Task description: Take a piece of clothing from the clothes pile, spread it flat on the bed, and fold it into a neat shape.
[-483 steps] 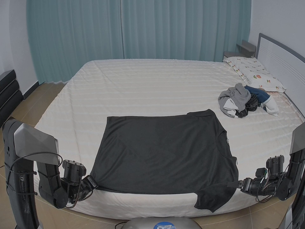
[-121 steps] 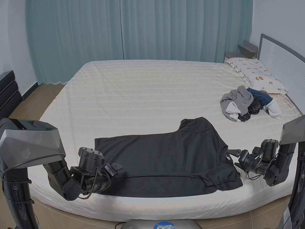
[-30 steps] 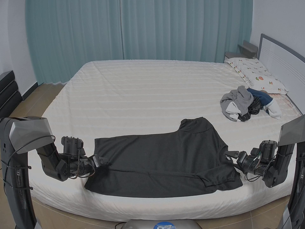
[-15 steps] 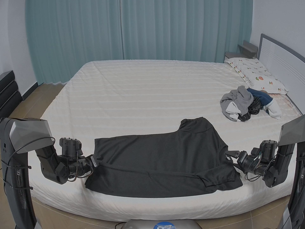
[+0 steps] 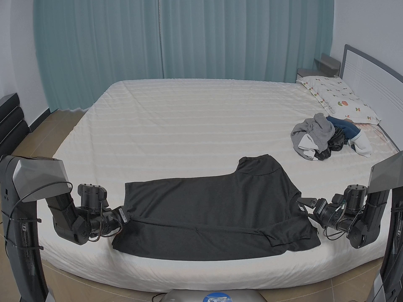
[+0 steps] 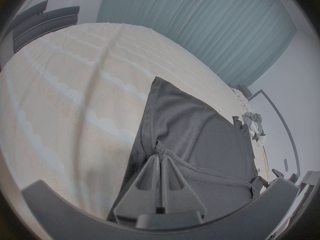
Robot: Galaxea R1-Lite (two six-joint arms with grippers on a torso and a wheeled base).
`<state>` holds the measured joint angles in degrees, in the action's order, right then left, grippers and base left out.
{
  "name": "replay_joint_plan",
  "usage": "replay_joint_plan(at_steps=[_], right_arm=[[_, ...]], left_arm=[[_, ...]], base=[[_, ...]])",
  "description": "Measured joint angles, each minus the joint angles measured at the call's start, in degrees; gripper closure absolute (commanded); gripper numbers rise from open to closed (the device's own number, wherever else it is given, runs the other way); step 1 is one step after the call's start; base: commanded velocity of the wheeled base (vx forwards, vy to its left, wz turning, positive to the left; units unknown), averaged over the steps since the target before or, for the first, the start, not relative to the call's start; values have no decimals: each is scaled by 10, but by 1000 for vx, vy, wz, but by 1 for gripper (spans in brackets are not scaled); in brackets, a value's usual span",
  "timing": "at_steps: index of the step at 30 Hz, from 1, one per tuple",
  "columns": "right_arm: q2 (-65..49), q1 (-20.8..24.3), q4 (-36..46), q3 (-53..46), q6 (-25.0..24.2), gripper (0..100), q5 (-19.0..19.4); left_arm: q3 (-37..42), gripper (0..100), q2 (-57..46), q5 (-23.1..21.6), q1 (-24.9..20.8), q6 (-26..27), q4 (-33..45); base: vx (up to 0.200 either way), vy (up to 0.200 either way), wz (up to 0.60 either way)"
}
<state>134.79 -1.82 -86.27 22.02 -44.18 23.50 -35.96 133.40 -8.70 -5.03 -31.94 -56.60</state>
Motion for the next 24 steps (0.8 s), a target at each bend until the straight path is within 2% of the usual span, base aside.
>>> replay_joint_plan(at_steps=[21, 22, 24], right_arm=[[40, 3, 1, 16, 44, 0, 1], [42, 4, 1, 16, 45, 100, 1], [44, 4, 1, 15, 53, 100, 1]], left_arm=[[-1, 100, 15, -1, 15, -4, 0], [-1, 100, 15, 0, 15, -4, 0], [-1, 100, 16, -1, 15, -4, 0]], base=[[0, 0, 0], [0, 0, 0], [0, 0, 0]])
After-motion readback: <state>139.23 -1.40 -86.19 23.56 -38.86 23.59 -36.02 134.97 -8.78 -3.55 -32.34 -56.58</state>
